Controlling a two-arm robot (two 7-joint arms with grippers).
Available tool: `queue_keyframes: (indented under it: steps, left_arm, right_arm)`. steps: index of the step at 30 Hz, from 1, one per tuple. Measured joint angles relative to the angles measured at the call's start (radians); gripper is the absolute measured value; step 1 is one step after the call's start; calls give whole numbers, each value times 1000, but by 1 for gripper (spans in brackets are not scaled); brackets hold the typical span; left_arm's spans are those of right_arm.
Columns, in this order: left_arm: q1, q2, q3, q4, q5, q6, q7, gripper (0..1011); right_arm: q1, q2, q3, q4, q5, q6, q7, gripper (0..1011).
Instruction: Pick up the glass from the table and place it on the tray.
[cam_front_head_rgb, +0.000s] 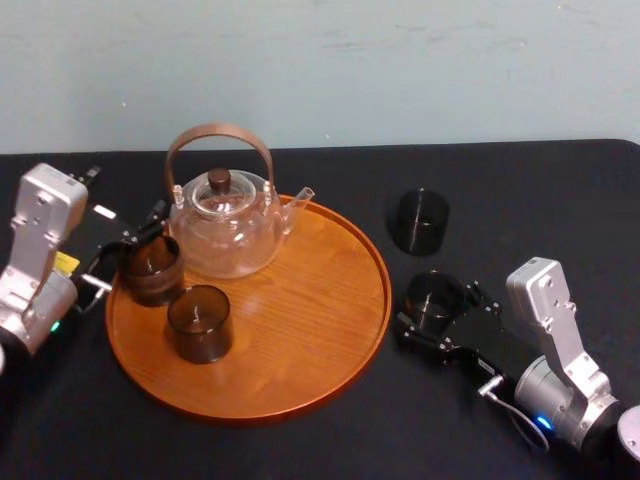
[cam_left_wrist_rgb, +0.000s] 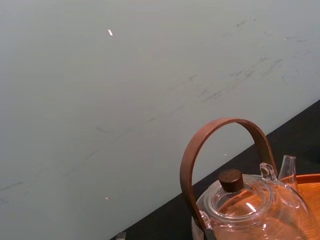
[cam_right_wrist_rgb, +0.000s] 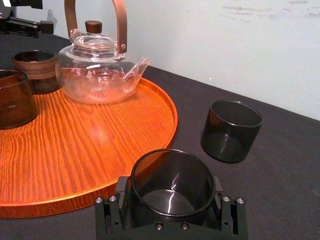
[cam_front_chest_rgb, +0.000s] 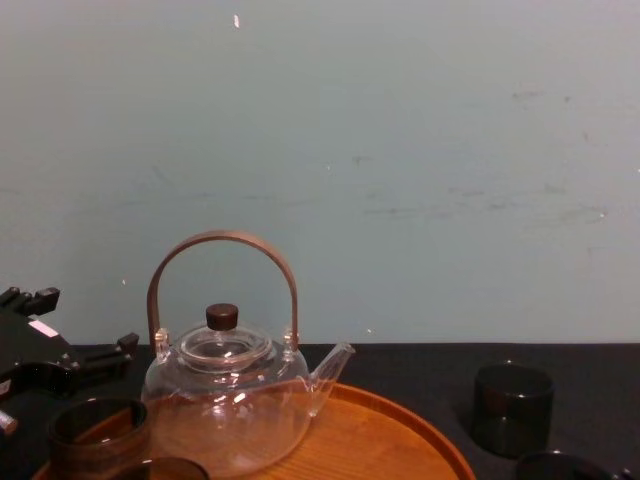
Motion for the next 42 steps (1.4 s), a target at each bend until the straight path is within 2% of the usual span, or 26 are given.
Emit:
queue_keyframes:
  steps: [7, 26, 34, 42]
  left_arm:
    - [0, 0, 0, 0, 0, 0, 0, 1002]
    - [0, 0, 0, 0, 0, 0, 0, 1001]
    - [0, 0, 0, 0, 0, 0, 0, 1001]
    - [0, 0, 0, 0, 0, 0, 0, 1001]
  right_arm:
    - [-2, 2, 0, -3, 1, 1, -1, 909]
    - [-4, 3, 0, -6, 3, 4, -3, 908]
    - [-10, -2, 12, -20, 20, -42, 56, 908]
    - [-1, 1, -13, -65, 19, -50, 98, 908]
